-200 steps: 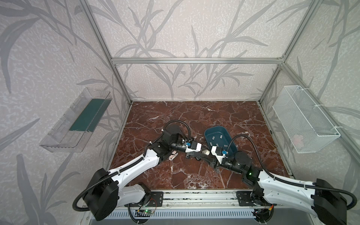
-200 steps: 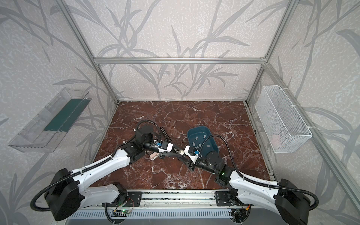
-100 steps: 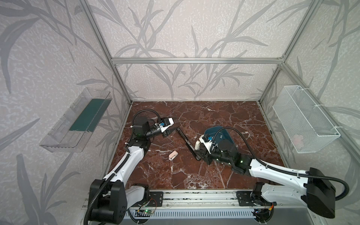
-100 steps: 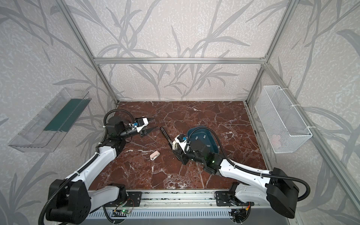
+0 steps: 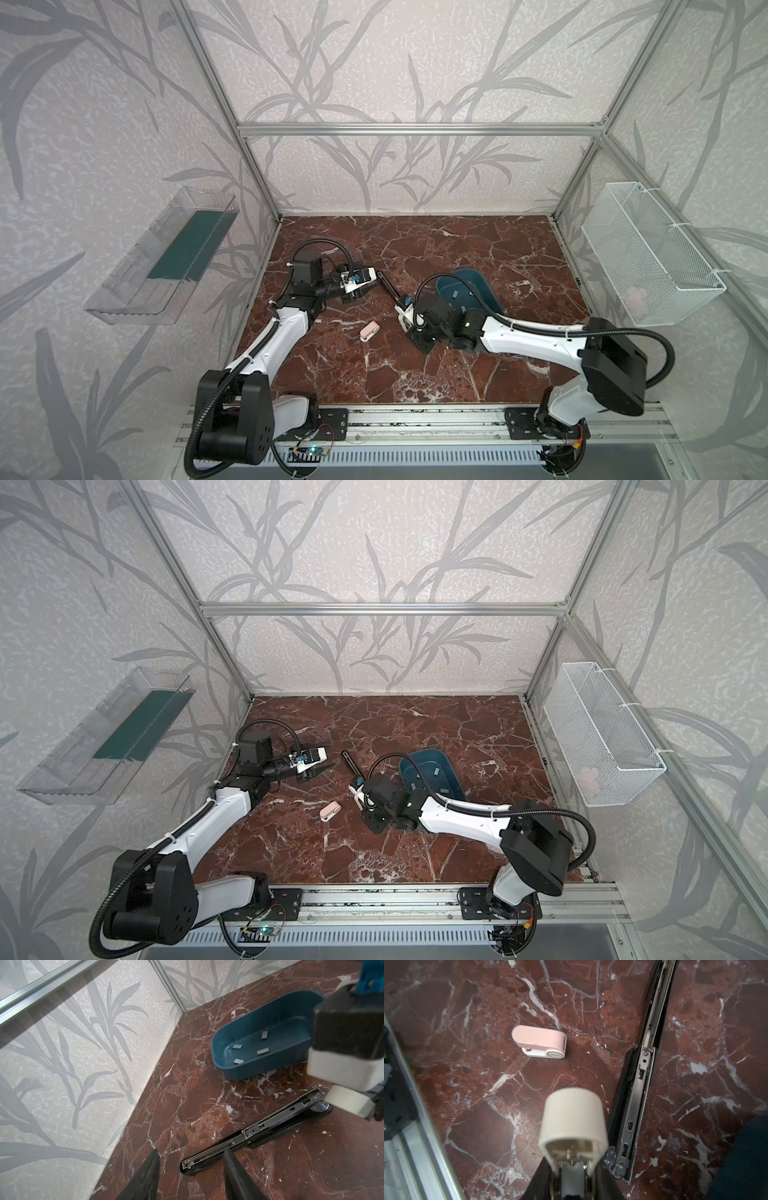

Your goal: Load the staples into the stapler

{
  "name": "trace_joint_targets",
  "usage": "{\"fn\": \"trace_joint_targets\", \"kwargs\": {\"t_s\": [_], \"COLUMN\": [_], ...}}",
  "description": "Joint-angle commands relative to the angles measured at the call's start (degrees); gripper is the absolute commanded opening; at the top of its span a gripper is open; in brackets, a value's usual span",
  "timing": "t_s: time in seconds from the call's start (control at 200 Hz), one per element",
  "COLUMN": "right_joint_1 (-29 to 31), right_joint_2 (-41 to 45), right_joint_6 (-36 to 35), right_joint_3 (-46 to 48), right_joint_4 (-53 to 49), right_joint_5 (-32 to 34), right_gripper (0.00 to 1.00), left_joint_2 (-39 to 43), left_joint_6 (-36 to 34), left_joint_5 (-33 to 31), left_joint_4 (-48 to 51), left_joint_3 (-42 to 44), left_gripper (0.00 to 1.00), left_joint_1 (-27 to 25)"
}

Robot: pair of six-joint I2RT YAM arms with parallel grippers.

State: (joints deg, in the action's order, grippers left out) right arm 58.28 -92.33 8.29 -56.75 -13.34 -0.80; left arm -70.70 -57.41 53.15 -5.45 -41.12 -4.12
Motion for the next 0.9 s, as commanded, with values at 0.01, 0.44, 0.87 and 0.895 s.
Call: {"fn": "trace_joint_targets", "kwargs": {"t_s": [0.01,0.44,0.87,0.895], "right_joint_1": [0.0,2.4,3.9,3.9], "right_joint_2": [-4.1,-13.0,-16.3,-16.4], "right_joint_6": [-0.4,0.4,2.0,2.2], "right_joint_3": [-4.5,-8.5,-9.7,-9.8], "right_joint_4": [-6.5,-7.2,-6.5,-6.7], "right_joint_5": [2.6,3.8,6.1,6.3], "right_gripper": [0.08,0.14,0.34,0.36], "left_joint_2": [0.5,-0.1,-0.1,-0.1], "left_joint_6": [-2.7,-3.4,-3.8,-3.8], "left_joint_5": [-2.6,-1.0,-0.3,-0.2], "left_joint_4": [1.1,2.1,2.1,2.0], "left_joint_3": [-0.9,-1.3,-1.4,-1.4], "left_gripper": [0.51,0.51,0.51,0.51], "left_joint_1": [0.2,0.0,0.0,0.0]}}
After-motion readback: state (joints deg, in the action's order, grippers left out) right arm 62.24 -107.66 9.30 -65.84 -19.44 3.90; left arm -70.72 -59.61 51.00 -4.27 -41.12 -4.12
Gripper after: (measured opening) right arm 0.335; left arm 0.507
